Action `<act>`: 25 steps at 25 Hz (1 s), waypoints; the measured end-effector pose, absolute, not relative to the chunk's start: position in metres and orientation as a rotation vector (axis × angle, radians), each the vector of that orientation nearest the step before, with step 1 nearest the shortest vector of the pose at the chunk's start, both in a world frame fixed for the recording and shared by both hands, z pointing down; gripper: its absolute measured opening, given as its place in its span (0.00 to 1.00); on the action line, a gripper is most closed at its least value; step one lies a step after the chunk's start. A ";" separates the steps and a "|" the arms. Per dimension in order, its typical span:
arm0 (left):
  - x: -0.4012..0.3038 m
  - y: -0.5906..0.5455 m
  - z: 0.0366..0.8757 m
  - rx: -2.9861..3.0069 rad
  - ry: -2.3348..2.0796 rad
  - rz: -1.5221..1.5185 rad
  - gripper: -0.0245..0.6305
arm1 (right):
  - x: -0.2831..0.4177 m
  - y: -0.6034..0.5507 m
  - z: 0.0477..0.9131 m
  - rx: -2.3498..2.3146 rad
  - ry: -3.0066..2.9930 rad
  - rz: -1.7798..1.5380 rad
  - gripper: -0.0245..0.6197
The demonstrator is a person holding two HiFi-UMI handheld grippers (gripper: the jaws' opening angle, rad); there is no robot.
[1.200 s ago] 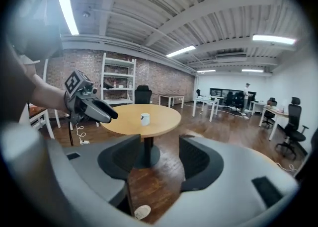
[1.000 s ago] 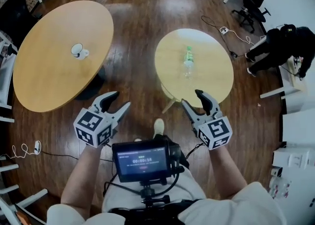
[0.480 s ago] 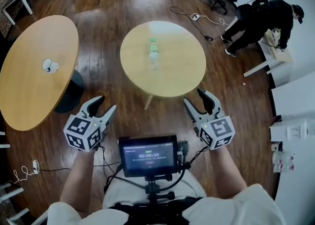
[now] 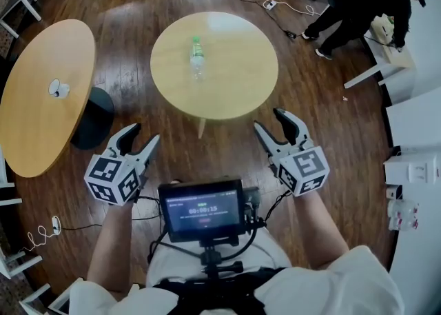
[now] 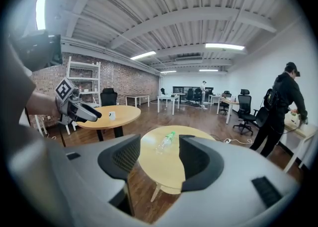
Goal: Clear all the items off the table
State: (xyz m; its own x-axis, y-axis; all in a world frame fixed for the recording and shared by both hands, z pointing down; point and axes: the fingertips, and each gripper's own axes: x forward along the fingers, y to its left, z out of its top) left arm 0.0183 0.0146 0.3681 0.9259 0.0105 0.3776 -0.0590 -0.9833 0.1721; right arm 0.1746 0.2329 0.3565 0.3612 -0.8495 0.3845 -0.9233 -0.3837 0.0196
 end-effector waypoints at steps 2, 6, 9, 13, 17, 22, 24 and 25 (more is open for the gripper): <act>0.024 0.025 0.367 2.906 -0.037 0.573 0.41 | 0.180 0.239 0.358 2.393 -1.602 0.467 0.43; 0.041 0.041 0.362 2.924 -0.043 0.573 0.41 | 0.191 0.248 0.361 2.390 -1.635 0.480 0.43; 0.052 0.051 0.363 2.928 -0.040 0.571 0.41 | 0.197 0.253 0.366 2.388 -1.656 0.506 0.43; 0.060 0.055 0.366 2.941 -0.054 0.572 0.41 | 0.208 0.253 0.370 2.396 -1.680 0.527 0.43; 0.058 0.059 0.372 2.929 -0.108 0.588 0.41 | 0.222 0.253 0.380 2.389 -1.695 0.552 0.43; 0.052 0.063 0.376 2.906 -0.176 0.595 0.41 | 0.241 0.241 0.398 2.349 -1.726 0.602 0.43; 0.050 0.062 0.379 2.903 -0.185 0.601 0.41 | 0.244 0.232 0.404 2.329 -1.733 0.624 0.43; 0.048 0.060 0.382 2.902 -0.183 0.605 0.41 | 0.244 0.227 0.407 2.319 -1.734 0.634 0.43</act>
State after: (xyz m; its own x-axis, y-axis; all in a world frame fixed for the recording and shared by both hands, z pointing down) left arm 0.0479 0.0604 0.3816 0.9100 -0.0845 0.4059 -0.1541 -0.9778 0.1421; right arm 0.2443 0.2266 0.4073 0.2302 -0.8703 0.4354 -0.9459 -0.3053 -0.1103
